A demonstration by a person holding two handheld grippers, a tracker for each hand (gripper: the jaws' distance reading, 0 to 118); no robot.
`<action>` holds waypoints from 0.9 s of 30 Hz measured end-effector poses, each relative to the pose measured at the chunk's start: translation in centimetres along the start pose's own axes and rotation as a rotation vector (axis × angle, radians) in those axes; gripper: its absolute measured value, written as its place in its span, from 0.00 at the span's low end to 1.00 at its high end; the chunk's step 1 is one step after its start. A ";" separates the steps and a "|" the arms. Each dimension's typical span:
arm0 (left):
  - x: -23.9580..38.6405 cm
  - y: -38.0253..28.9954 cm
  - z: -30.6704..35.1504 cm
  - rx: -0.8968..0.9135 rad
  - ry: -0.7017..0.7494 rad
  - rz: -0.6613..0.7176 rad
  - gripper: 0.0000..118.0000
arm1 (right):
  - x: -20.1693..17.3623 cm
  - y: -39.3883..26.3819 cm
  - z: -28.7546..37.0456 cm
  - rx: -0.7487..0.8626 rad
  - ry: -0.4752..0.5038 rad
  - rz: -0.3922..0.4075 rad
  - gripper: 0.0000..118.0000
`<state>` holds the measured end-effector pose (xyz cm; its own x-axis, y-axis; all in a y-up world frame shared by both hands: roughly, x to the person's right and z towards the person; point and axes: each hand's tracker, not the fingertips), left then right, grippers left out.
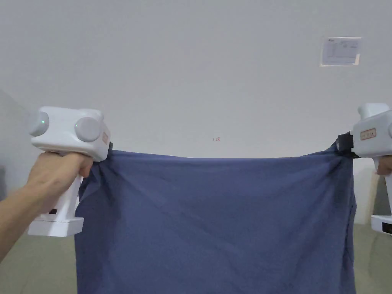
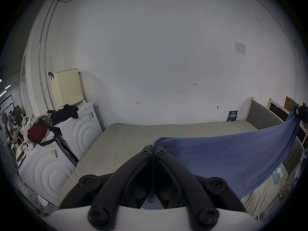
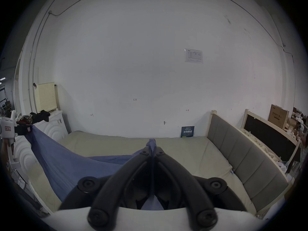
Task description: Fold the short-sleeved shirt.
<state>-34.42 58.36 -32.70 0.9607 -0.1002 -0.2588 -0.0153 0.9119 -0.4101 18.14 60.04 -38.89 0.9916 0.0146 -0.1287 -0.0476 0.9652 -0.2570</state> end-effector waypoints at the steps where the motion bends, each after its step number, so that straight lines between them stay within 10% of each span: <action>1: 0.1 0.4 -0.4 0.001 0.001 -0.001 0.00 | -0.3 0.3 -0.6 -0.001 -0.005 0.006 0.02; 27: 3.8 9.0 -17.3 0.060 0.124 0.053 0.00 | -2.3 8.2 -18.9 0.061 -0.082 0.015 0.02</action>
<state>-35.74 59.28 -52.43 0.9173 -0.0963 -0.3865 -0.0449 0.9391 -0.3407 13.24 62.98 -58.77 0.9974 0.0484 -0.0530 -0.0579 0.9789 -0.1960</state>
